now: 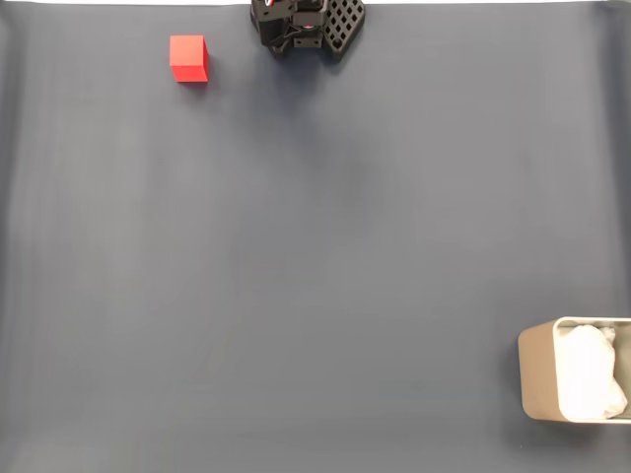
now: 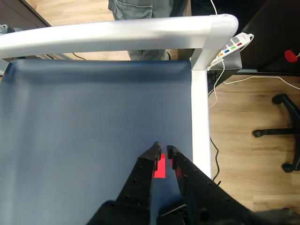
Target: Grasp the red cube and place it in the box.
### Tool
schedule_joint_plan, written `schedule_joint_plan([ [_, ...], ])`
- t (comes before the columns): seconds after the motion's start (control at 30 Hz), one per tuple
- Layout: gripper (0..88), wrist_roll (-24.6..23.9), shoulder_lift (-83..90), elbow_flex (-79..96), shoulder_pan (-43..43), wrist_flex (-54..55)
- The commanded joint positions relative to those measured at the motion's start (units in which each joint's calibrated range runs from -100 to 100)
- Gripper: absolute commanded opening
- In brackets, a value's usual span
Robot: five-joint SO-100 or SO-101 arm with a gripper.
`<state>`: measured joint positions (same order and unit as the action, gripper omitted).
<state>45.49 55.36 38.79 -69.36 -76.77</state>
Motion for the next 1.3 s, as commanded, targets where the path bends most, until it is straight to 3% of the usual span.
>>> schedule_joint_plan([
  [0.0,1.4,0.4,1.0,0.3,-1.2,1.4],
  [0.3,3.2,1.6,4.1,6.1,-1.6,1.1],
  [0.73,15.4,4.6,5.8,13.5,-1.8,-0.1],
  [1.27,24.4,5.3,5.9,19.1,-2.2,0.7],
])
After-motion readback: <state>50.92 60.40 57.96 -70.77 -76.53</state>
